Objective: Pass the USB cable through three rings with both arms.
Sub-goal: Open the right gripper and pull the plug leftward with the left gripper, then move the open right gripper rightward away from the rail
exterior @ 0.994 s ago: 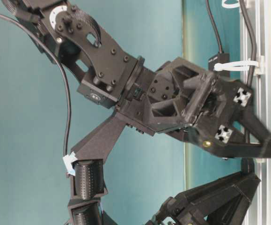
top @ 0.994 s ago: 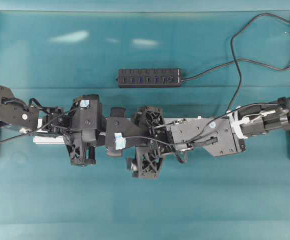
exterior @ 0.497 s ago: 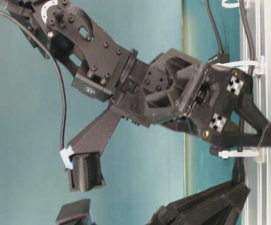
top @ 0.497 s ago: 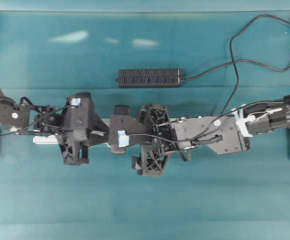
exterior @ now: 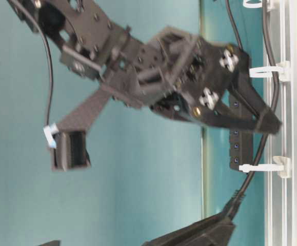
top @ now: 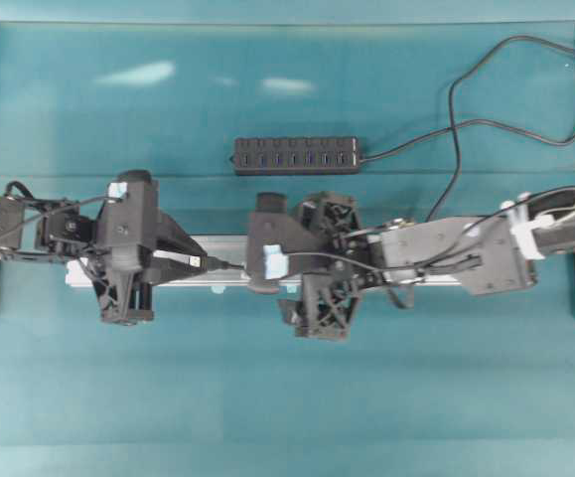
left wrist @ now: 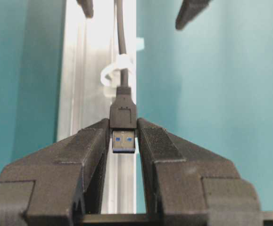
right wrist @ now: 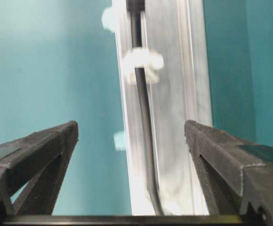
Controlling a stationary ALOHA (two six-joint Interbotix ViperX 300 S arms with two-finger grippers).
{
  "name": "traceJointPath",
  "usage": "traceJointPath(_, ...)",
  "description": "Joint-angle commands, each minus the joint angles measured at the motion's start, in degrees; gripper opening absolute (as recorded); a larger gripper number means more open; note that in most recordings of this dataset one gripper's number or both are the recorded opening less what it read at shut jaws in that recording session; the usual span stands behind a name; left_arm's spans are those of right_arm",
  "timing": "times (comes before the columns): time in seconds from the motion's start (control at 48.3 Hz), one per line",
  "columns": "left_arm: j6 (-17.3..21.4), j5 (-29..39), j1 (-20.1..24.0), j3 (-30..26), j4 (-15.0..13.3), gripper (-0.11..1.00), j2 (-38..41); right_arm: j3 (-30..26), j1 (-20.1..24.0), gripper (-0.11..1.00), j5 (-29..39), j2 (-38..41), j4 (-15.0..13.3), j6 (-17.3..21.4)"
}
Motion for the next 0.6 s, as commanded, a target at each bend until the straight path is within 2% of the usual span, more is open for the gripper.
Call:
traceJointPath(0.0,0.2,0.4,-0.3,-0.8,0.1,0.25,-1.7,0.4,-0.1,0.85,-0.4,-3.0,-0.1,0.4)
traceJointPath(0.269,1.7,0.5,-0.3,-1.6,0.1,0.25,-3.9,3.8,-0.1,0.84,-2.6,-8.5,-0.2,0.4)
traceJointPath(0.58,1.7,0.6,-0.3,-1.6,0.1,0.25,-3.8,8.4,-0.1,0.84,-4.5,-13.0,0.1,0.6)
